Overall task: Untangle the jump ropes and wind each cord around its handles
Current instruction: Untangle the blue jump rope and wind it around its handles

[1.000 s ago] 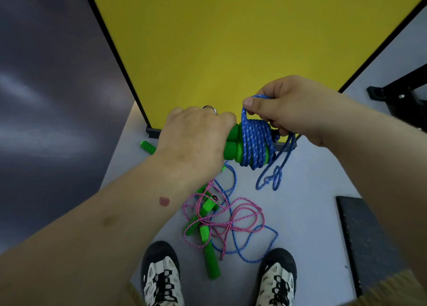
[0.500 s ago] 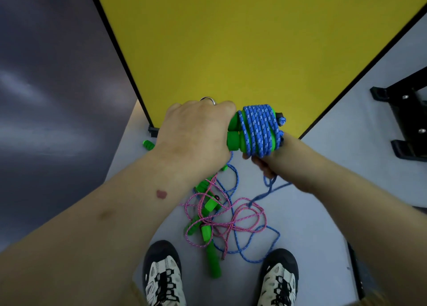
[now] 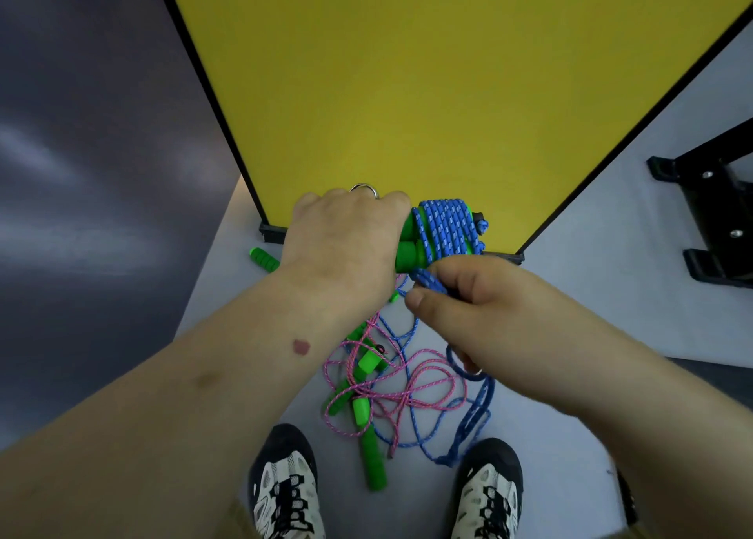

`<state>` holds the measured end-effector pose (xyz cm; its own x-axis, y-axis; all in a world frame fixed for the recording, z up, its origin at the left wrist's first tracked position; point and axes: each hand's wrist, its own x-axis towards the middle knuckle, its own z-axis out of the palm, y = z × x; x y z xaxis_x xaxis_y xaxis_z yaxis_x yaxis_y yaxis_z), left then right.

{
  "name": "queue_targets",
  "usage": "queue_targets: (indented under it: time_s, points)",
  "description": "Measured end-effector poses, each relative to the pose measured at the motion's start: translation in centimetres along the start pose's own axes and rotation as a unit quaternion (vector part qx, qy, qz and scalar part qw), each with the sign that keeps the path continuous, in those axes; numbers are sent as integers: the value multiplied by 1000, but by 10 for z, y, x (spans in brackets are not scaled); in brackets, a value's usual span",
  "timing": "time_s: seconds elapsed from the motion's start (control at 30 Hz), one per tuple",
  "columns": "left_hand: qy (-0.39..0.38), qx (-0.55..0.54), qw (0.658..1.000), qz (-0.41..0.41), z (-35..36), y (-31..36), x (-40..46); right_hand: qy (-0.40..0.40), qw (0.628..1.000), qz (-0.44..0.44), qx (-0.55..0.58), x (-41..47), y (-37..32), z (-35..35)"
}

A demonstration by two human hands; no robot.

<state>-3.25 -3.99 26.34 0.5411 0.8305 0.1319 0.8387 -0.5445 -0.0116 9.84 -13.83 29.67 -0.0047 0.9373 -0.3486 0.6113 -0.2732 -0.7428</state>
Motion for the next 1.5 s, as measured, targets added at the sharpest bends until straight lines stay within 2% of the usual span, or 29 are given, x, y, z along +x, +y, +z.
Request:
queue_targets:
  time_s: [0.23,0.5,0.8,0.93,1.07,1.13,1.23,1.33,1.5]
  points:
    - [5,-7,1000,30,7,1,0,80,989,-30,-121,24,-23,-45]
    - [9,3,997,73,5,2,1,82,975,-21,-204,61,-23,-71]
    - [5,-7,997,77,-7,-7,1,-6,977,-21,-214,83,0,-79]
    - [8,-58,996,69,-18,-11,3,-33,960,7,-277,81,18,-67]
    - [-10,-72,996,47,-14,-9,3,-51,958,35,-280,72,34,-39]
    - [-33,-69,996,41,-11,-7,2,-70,964,26,-257,70,39,-23]
    - [-76,-63,994,40,-10,-7,1,-50,976,-30,-209,66,39,-7]
    - [-98,-82,991,44,-10,-6,1,-36,986,-42,-159,59,32,4]
    - [-67,-151,986,2,-8,-5,5,-21,989,-17,-144,53,37,19]
